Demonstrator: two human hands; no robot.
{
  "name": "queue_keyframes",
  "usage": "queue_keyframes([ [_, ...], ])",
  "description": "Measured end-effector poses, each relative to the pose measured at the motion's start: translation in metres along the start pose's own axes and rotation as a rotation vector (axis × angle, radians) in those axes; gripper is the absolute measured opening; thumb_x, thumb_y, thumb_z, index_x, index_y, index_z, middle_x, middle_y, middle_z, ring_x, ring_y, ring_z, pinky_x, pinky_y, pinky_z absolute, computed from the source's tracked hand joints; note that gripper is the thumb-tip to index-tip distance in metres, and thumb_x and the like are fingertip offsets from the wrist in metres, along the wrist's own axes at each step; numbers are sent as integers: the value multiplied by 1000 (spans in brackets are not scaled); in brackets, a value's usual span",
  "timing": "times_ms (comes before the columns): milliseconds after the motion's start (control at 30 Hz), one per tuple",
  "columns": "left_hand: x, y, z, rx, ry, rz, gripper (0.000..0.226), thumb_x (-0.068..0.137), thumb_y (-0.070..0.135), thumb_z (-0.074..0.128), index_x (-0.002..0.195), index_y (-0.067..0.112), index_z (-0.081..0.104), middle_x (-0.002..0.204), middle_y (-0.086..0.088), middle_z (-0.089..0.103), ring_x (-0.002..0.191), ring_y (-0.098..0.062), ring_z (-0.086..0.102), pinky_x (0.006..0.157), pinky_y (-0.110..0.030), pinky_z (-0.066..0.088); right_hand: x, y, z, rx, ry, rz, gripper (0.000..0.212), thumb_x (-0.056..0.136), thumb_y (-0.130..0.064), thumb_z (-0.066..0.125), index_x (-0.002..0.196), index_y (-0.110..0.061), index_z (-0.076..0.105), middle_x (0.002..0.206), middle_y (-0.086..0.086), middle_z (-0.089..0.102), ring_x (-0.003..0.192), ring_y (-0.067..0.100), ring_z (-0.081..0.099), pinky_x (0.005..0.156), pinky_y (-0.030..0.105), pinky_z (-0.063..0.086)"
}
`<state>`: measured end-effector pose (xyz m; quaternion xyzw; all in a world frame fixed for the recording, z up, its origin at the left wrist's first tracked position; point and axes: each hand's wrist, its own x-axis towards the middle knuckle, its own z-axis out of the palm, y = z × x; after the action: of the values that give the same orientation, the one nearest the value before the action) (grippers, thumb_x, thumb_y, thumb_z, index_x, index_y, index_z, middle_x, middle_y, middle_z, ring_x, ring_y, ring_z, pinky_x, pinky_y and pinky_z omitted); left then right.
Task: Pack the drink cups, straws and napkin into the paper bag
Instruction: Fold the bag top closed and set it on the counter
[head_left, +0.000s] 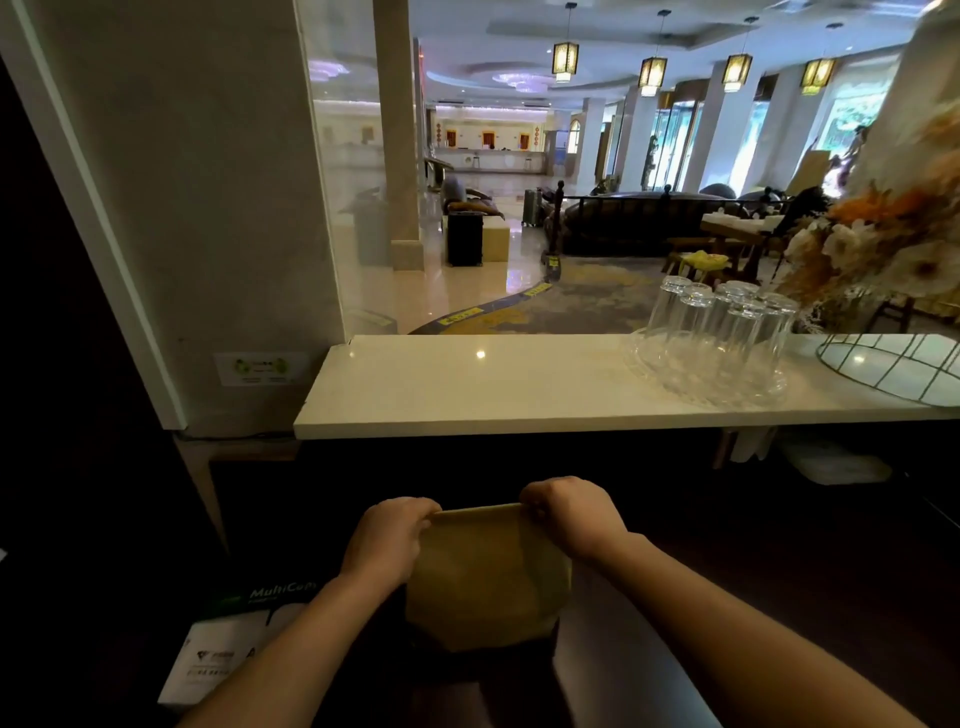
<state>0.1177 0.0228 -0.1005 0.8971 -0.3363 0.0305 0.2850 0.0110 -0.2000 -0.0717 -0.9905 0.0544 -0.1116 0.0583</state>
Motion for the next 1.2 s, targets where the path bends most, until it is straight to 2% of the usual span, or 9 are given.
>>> queue_keyframes([
  [100,7,6,-2,61,-11,43,26,96,11,58,113,26,71,106,3,70,99,-15,63,85,-34,51,13,-6,2,32,-15,-121,29,94,-31,56,122,-31,62,117,-7,67,107,14,63,87,31,54],
  [267,11,10,-8,7,-44,-31,24,92,23,63,111,36,70,107,19,66,102,-2,58,89,-26,49,23,-4,14,86,14,-239,17,92,-24,56,102,-28,68,97,-6,67,91,14,64,77,28,54],
  [367,20,10,-14,-78,60,-109,27,91,30,62,116,37,68,109,19,64,102,-2,58,84,-25,48,32,4,17,135,17,-245,16,90,-21,58,100,-28,69,97,-6,68,90,14,65,77,27,53],
  [600,66,9,-22,122,87,-219,47,99,49,45,141,30,46,138,1,47,125,-21,44,99,-43,41,34,11,1,157,-24,-315,12,83,-22,58,88,-29,66,86,-9,64,80,14,64,62,22,42],
  [733,94,-3,-26,313,39,-243,58,97,57,40,148,31,33,156,-6,29,142,-26,25,112,-48,27,32,20,-22,155,-26,-255,10,80,-23,55,85,-28,63,84,-11,61,78,12,62,60,23,42],
  [867,120,-11,-22,477,-27,-200,63,96,62,33,152,33,23,162,-10,17,148,-29,9,117,-57,13,36,19,-61,152,-1,-162,17,84,-25,53,94,-28,66,92,-9,68,84,14,63,71,30,52],
  [1000,151,-11,-20,470,-80,-174,64,97,63,27,152,31,21,162,-12,15,148,-31,7,117,-59,9,46,16,-105,99,2,-107,22,88,-18,56,101,-31,67,99,-9,70,91,14,64,77,31,54],
  [1100,170,-8,-16,451,-112,-136,59,99,57,30,151,31,23,161,-12,18,148,-32,10,116,-60,11,53,17,-135,66,17,-72,21,90,-19,56,101,-32,68,99,-10,71,91,13,64,73,27,50],
  [1200,176,-6,-8,477,-158,-160,56,99,50,36,150,30,24,162,-10,16,148,-30,9,115,-64,10,62,21,-164,48,50,-38,20,89,-20,58,102,-32,68,100,-9,72,92,15,65,77,34,54],
])
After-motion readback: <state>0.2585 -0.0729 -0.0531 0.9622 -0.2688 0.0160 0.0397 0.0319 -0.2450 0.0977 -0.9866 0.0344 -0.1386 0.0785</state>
